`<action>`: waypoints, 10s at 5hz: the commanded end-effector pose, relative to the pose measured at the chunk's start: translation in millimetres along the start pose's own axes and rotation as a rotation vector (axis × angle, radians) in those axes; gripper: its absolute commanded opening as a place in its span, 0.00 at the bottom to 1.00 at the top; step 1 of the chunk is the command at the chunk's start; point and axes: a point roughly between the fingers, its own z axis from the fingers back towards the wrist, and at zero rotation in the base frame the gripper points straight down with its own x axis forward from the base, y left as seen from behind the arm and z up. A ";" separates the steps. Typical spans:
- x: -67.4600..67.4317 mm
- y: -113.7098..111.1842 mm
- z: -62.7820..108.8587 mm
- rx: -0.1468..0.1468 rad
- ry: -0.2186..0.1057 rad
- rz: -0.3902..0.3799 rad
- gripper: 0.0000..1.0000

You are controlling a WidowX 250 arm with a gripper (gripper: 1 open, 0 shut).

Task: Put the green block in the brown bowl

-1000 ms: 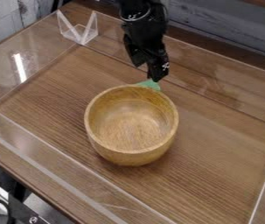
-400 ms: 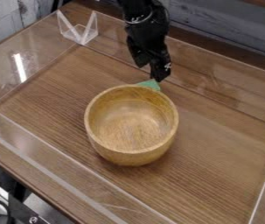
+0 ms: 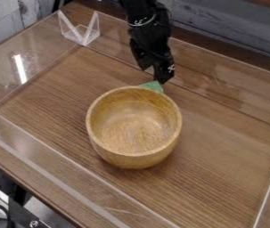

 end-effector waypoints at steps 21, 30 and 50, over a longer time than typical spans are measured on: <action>-27.4 -29.3 49.1 -0.177 0.187 0.159 1.00; -46.9 -49.0 15.9 -0.194 0.199 0.029 1.00; -94.0 -53.1 41.5 -0.444 0.513 0.271 0.00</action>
